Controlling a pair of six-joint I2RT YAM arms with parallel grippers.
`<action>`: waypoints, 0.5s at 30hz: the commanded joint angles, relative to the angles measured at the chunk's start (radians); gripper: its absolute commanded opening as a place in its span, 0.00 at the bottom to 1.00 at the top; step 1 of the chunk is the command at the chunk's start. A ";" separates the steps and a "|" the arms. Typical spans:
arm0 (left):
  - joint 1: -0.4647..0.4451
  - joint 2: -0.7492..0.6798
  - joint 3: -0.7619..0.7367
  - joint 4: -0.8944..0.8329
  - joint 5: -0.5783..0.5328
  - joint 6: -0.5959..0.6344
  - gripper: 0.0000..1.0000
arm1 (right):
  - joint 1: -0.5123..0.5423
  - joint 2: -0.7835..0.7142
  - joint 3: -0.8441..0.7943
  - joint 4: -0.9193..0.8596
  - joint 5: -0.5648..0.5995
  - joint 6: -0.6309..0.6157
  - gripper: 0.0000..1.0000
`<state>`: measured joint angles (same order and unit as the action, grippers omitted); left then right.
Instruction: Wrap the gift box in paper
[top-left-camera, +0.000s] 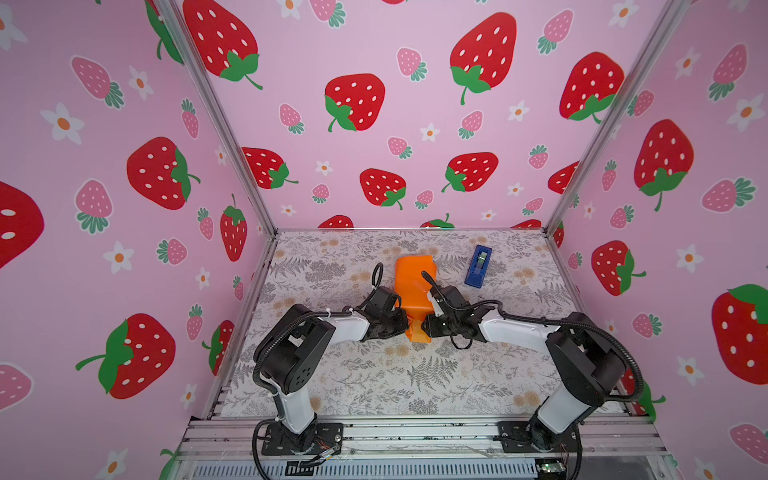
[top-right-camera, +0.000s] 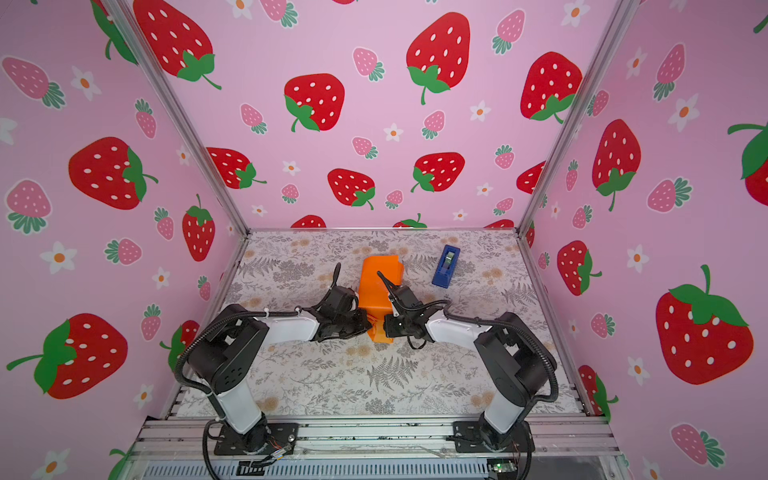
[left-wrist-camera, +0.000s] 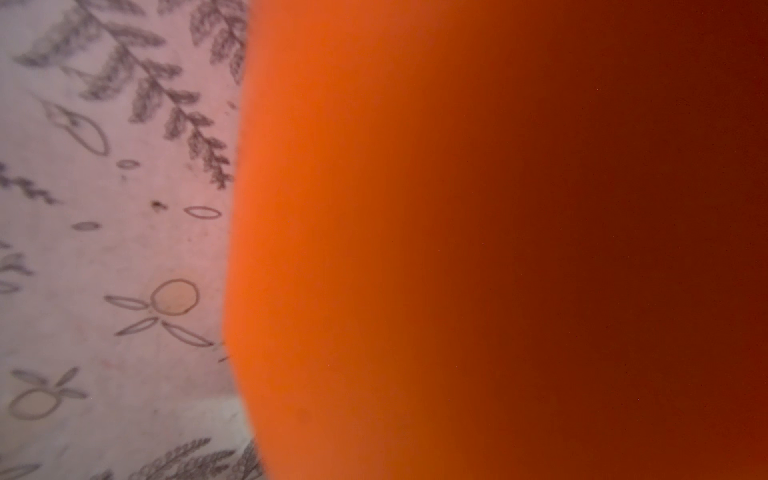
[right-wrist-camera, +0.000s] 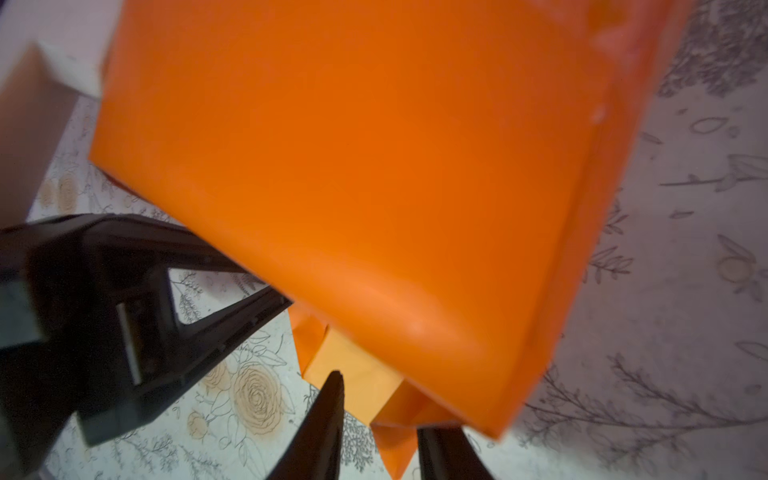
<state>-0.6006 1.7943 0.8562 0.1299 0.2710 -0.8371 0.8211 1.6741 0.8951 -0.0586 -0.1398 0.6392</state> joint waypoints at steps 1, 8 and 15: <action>-0.007 0.030 0.025 -0.052 0.008 -0.005 0.00 | 0.008 0.033 0.022 0.030 -0.032 0.032 0.32; -0.007 0.033 0.027 -0.056 0.013 -0.004 0.00 | 0.007 0.085 0.063 0.034 -0.005 0.019 0.27; -0.007 0.034 0.028 -0.058 0.017 -0.004 0.00 | 0.008 0.106 0.071 0.059 0.007 0.023 0.16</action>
<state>-0.6006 1.8008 0.8650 0.1246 0.2749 -0.8368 0.8230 1.7588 0.9447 -0.0196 -0.1539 0.6529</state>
